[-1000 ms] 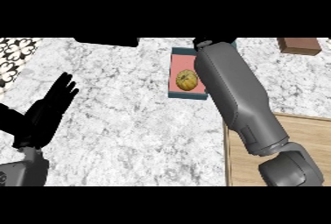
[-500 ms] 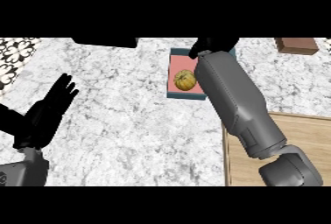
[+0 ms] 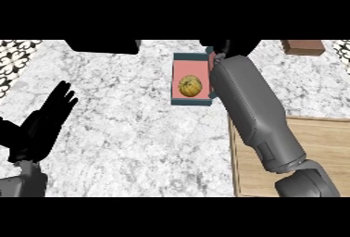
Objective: Pick the squash from the tray and place it in the cardboard box
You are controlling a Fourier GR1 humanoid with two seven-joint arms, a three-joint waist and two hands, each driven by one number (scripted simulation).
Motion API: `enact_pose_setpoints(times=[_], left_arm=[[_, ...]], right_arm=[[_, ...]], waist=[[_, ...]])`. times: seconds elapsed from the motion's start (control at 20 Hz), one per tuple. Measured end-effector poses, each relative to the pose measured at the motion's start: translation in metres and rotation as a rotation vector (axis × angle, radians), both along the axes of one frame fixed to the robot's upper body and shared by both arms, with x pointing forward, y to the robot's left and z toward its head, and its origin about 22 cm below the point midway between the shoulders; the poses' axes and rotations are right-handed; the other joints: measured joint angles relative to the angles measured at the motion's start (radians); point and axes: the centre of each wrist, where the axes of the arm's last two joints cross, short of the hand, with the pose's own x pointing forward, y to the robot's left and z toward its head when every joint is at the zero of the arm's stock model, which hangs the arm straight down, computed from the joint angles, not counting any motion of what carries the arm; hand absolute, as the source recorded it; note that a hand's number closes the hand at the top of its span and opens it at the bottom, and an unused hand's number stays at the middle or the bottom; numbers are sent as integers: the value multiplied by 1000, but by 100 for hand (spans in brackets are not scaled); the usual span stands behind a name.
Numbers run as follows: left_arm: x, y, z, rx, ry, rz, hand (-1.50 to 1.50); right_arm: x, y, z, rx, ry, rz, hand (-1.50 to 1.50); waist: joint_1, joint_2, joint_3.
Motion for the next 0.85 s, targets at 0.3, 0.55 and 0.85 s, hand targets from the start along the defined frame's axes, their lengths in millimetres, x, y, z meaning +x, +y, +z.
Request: enact_pose_setpoints(times=[0.3,0.55,0.85], left_arm=[[-9,14,-2,0,19,40,0],[-13,21,-4,2,23,66,0],[-18,25,-8,-3,29,81,0]], right_arm=[[-11,-6,-11,58,-100,-19,-150],[-31,-6,-20,94,-147,1,-150],[-71,-8,-34,118,-173,29,-150]], waist=[[-29,-14,0],[-56,-19,0],[-76,-20,0]])
